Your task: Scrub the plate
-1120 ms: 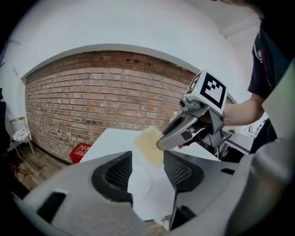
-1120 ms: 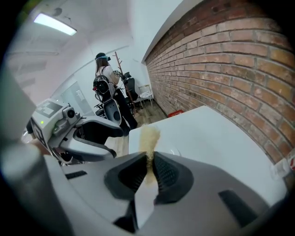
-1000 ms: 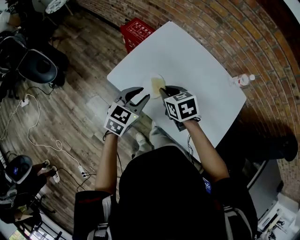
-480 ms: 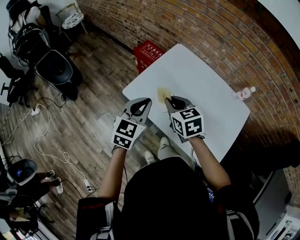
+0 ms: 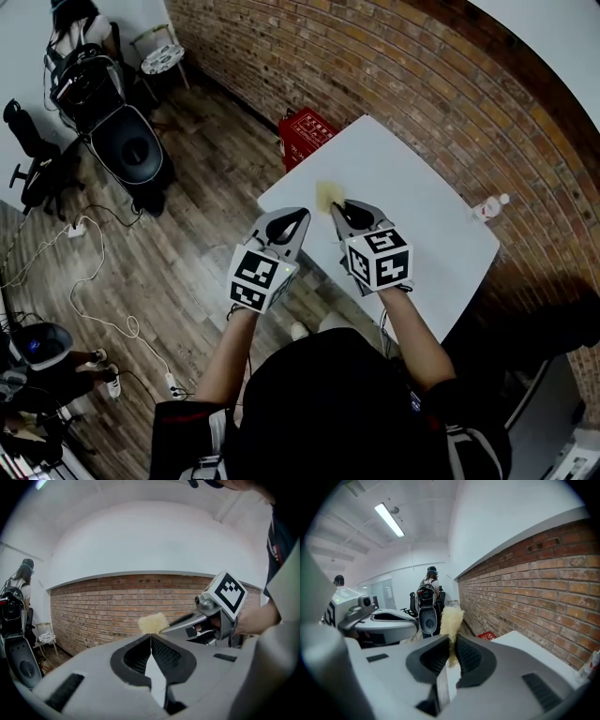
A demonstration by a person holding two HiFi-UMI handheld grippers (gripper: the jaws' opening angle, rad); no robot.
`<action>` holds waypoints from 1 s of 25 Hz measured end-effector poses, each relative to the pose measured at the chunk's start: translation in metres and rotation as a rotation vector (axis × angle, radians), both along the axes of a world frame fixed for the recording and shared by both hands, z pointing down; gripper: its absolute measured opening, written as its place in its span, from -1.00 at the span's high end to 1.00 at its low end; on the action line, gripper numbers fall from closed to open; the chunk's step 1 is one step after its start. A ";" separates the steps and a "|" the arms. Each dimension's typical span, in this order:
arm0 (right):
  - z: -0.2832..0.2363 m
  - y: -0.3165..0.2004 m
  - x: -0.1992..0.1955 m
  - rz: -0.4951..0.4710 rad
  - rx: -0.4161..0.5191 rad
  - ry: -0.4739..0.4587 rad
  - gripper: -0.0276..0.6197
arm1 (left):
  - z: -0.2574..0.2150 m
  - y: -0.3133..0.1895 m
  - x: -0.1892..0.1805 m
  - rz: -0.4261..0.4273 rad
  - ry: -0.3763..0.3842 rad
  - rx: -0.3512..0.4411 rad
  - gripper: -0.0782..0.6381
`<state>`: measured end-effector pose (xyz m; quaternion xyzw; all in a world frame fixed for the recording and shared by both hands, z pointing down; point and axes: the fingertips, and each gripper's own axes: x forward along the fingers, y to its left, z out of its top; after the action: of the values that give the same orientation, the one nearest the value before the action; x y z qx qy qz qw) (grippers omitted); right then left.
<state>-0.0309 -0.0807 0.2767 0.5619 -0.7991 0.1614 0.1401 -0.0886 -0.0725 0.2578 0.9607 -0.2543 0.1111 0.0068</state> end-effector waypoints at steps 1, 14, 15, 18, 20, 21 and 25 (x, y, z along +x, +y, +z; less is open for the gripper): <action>-0.003 -0.001 -0.002 -0.007 0.003 0.002 0.80 | -0.003 0.000 -0.001 -0.007 -0.001 0.004 0.72; -0.049 0.012 -0.002 -0.072 0.097 -0.020 0.80 | -0.041 0.023 0.010 -0.057 0.012 0.072 0.72; -0.051 0.015 0.001 -0.074 0.101 -0.021 0.79 | -0.042 0.026 0.013 -0.064 0.015 0.075 0.72; -0.057 0.028 0.009 -0.081 0.113 -0.025 0.79 | -0.048 0.037 0.018 -0.088 0.023 0.084 0.72; -0.062 0.040 0.010 -0.086 0.120 -0.027 0.79 | -0.051 0.048 0.019 -0.099 0.027 0.084 0.72; -0.064 0.046 0.011 -0.090 0.124 -0.029 0.80 | -0.052 0.054 0.020 -0.104 0.030 0.084 0.72; -0.072 0.071 0.015 -0.105 0.142 -0.038 0.80 | -0.060 0.076 0.023 -0.128 0.039 0.087 0.72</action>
<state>-0.0163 -0.0096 0.2049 0.5245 -0.8395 0.1074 0.0931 -0.0654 0.0038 0.1981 0.9438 -0.3197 0.0807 -0.0228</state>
